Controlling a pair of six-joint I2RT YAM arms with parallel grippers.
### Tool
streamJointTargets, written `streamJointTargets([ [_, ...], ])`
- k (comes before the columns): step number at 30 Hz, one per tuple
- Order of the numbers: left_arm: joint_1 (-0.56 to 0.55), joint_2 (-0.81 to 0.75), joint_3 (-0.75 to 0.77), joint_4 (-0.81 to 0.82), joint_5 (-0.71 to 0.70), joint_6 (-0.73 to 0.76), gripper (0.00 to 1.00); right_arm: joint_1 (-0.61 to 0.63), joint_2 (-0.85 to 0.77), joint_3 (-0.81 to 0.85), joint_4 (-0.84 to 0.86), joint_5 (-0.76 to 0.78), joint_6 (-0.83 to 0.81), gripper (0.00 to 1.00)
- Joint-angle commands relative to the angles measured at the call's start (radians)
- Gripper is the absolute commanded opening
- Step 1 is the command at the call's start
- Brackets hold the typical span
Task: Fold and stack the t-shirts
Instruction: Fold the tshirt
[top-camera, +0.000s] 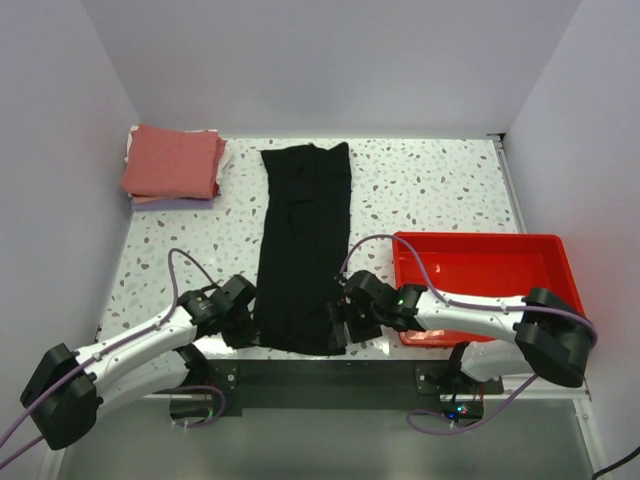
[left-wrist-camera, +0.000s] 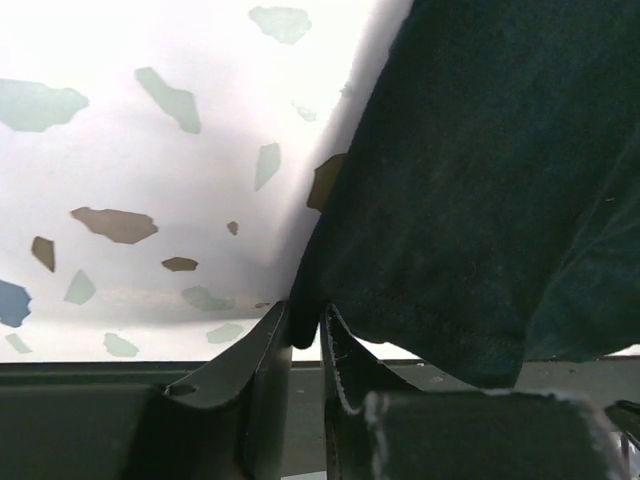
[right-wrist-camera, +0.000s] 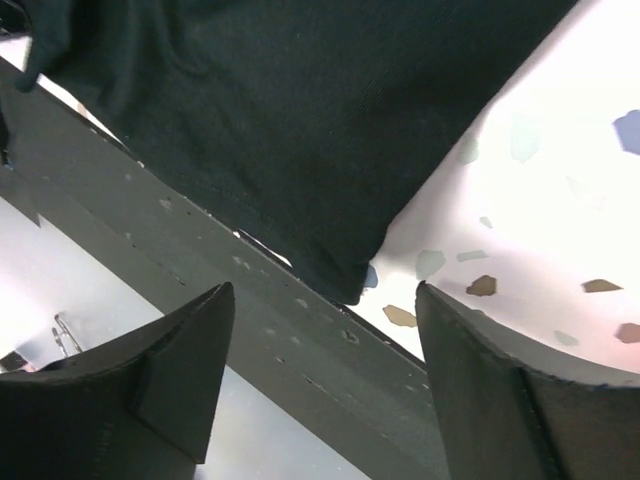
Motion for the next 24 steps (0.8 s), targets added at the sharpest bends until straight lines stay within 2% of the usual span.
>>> streamJointTargets([
  [1,-0.006,0.036,-0.035,0.059,-0.012,0.024,0.21,0.023,0.025,-0.01,0.055,0.007,0.038,0.74],
  [2,-0.006,0.043,-0.037,0.059,-0.018,0.028,0.15,0.029,0.041,-0.01,0.058,0.022,0.041,0.7],
  [3,-0.006,0.045,-0.037,0.062,-0.022,0.034,0.02,0.036,0.047,-0.008,0.058,0.032,0.047,0.68],
  [4,-0.008,0.046,-0.038,0.065,-0.033,0.037,0.0,0.049,0.056,-0.007,0.057,0.038,0.052,0.65],
  [5,-0.006,0.04,-0.038,0.067,-0.036,0.04,0.0,0.055,0.065,-0.004,0.057,0.056,0.055,0.56],
  [8,-0.008,0.002,-0.048,0.077,-0.027,0.04,0.0,0.084,0.075,-0.005,0.043,0.088,0.071,0.39],
  [9,-0.008,-0.01,-0.051,0.079,-0.024,0.04,0.0,0.087,0.076,-0.007,0.04,0.113,0.076,0.28],
  [15,-0.008,-0.11,-0.064,0.027,0.056,0.058,0.0,0.108,0.047,-0.033,0.08,0.067,0.073,0.0],
  [20,-0.009,-0.164,-0.049,-0.03,0.086,0.041,0.0,0.124,-0.027,-0.073,0.1,-0.035,0.09,0.0],
  [24,-0.008,-0.21,-0.051,-0.061,0.103,0.018,0.0,0.125,-0.082,-0.111,0.098,-0.051,0.133,0.0],
])
